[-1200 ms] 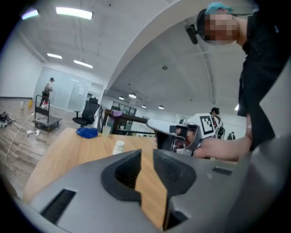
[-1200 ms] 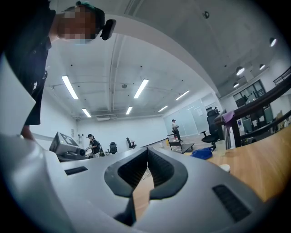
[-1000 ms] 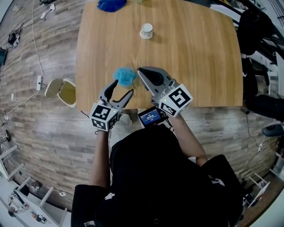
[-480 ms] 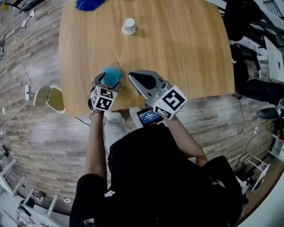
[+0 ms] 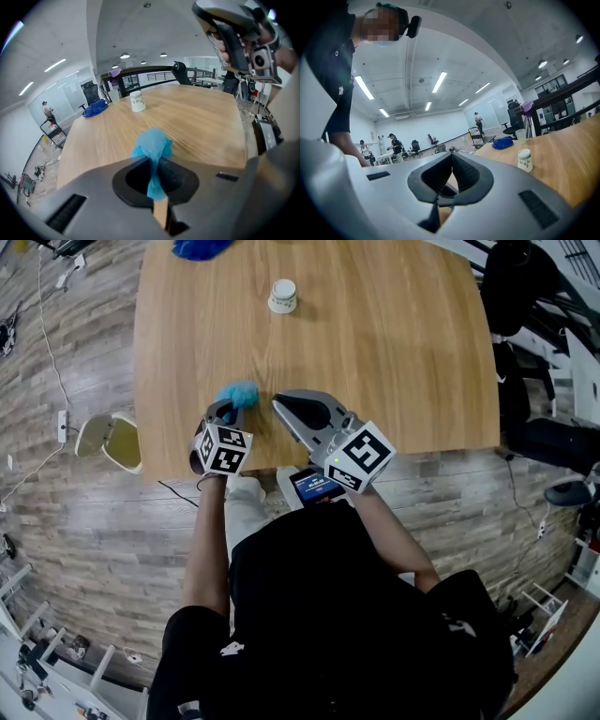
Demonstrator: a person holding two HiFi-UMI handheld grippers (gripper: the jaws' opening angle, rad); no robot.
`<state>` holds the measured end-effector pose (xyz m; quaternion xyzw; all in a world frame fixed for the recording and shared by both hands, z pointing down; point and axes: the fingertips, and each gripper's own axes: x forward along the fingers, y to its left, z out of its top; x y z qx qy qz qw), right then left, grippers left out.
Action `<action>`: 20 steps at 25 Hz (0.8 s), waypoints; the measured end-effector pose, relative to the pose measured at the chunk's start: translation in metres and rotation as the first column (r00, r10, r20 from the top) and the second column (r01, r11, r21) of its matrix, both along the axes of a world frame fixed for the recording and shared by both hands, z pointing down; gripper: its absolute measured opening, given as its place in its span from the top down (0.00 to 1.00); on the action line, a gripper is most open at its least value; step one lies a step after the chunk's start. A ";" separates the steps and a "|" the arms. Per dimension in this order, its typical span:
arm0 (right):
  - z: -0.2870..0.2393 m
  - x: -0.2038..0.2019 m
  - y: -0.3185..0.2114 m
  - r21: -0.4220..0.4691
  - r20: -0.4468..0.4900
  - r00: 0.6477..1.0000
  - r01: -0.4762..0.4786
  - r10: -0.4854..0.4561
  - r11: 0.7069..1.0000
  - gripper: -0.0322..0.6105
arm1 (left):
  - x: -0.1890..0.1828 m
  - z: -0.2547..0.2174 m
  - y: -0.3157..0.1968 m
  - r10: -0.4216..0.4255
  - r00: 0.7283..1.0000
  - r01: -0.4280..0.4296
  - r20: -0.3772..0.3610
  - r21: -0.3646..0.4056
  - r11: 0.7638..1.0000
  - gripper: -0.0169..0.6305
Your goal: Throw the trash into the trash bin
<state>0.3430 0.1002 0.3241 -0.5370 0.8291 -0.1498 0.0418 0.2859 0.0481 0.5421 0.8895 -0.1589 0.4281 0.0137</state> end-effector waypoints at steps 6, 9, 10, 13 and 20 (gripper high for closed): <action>-0.006 0.001 -0.012 0.013 0.067 0.998 0.022 -0.023 1.000 0.95 | -0.025 -0.032 -0.011 -0.146 0.987 0.146 -0.065 -0.004 0.989 0.95; -0.006 -0.018 -0.028 0.013 0.088 0.994 0.059 -0.060 0.998 0.95 | -0.055 -0.047 -0.016 -0.207 0.976 0.208 -0.072 0.015 0.978 0.95; -0.007 -0.027 -0.034 0.014 0.094 0.992 0.080 -0.081 0.997 0.95 | -0.069 -0.051 -0.018 -0.231 0.970 0.233 -0.071 0.022 0.972 0.95; -0.012 -0.063 -0.050 0.017 0.099 0.982 0.161 -0.162 0.987 0.95 | -0.116 -0.056 -0.023 -0.319 0.945 0.322 -0.068 0.032 0.946 0.95; -0.001 -0.148 -0.081 -0.026 0.050 0.964 0.261 -0.260 0.965 0.95 | -0.198 -0.041 -0.051 -0.421 0.901 0.422 -0.103 -0.013 0.907 0.95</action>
